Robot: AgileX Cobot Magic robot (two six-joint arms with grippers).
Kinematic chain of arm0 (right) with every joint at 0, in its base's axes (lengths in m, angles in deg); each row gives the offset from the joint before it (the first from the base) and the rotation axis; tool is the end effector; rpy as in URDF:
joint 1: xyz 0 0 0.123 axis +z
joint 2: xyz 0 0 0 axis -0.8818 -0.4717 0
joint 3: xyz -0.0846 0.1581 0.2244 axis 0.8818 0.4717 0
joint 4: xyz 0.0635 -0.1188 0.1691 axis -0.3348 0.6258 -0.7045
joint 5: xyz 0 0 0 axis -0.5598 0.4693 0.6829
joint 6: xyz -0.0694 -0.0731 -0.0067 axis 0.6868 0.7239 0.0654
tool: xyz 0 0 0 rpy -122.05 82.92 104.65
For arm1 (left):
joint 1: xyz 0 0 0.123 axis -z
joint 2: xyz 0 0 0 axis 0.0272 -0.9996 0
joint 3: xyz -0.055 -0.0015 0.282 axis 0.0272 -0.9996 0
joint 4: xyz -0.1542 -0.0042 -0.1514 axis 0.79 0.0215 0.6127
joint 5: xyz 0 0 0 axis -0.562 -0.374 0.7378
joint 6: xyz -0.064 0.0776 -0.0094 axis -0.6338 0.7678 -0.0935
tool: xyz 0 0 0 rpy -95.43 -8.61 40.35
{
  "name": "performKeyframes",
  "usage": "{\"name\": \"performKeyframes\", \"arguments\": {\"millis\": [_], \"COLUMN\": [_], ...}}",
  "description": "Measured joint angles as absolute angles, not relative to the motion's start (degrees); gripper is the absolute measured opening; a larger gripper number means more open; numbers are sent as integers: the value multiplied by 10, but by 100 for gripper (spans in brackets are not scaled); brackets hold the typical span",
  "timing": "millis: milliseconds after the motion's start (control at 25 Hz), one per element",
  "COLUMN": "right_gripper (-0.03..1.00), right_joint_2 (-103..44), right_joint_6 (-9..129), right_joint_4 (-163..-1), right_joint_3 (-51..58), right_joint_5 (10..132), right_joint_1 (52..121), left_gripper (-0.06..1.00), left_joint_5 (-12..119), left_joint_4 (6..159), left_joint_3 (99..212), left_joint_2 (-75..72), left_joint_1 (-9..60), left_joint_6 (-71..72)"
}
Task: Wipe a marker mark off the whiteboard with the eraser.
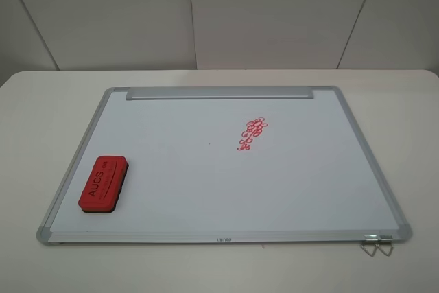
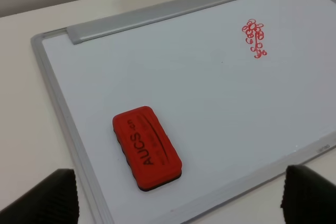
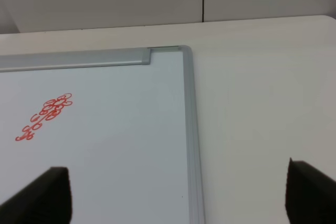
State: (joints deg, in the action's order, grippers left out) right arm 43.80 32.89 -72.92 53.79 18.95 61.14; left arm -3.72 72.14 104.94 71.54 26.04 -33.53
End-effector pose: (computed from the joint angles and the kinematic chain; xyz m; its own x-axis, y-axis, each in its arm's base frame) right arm -0.0321 -0.0016 0.2596 -0.4363 0.0693 -0.8971 0.0581 0.9971 0.0488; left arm -0.0307 0.0086 0.2565 -0.4199 0.1620 -0.8930 0.4420 0.8959 -0.0454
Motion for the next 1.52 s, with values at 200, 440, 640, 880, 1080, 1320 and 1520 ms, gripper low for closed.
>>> {"name": "performKeyframes", "arguments": {"millis": [200, 440, 640, 880, 1080, 1320, 1520], "right_gripper": [72, 72, 72, 72, 72, 72, 72], "right_joint_2": [438, 438, 438, 438, 438, 438, 438], "right_joint_6": [329, 329, 329, 329, 329, 329, 329], "right_joint_4": [-729, -729, -729, -729, -729, -729, -729], "right_joint_3": [538, 538, 538, 538, 538, 538, 538], "right_joint_5": [190, 190, 190, 190, 190, 190, 190], "right_joint_1": [611, 611, 611, 611, 611, 611, 611], "left_gripper": [77, 77, 77, 77, 77, 77, 77], "left_joint_5": [-37, -37, -37, -37, -37, -37, -37], "left_joint_4": [722, 723, 723, 723, 723, 722, 722], "left_joint_3": [1049, 1049, 1049, 1049, 1049, 1049, 1049], "left_joint_2": [715, 715, 715, 715, 715, 715, 715], "left_joint_1": [183, 31, -29, -31, -31, -31, -31], "left_joint_6": [-335, -335, -335, -332, -332, -331, -331]}}
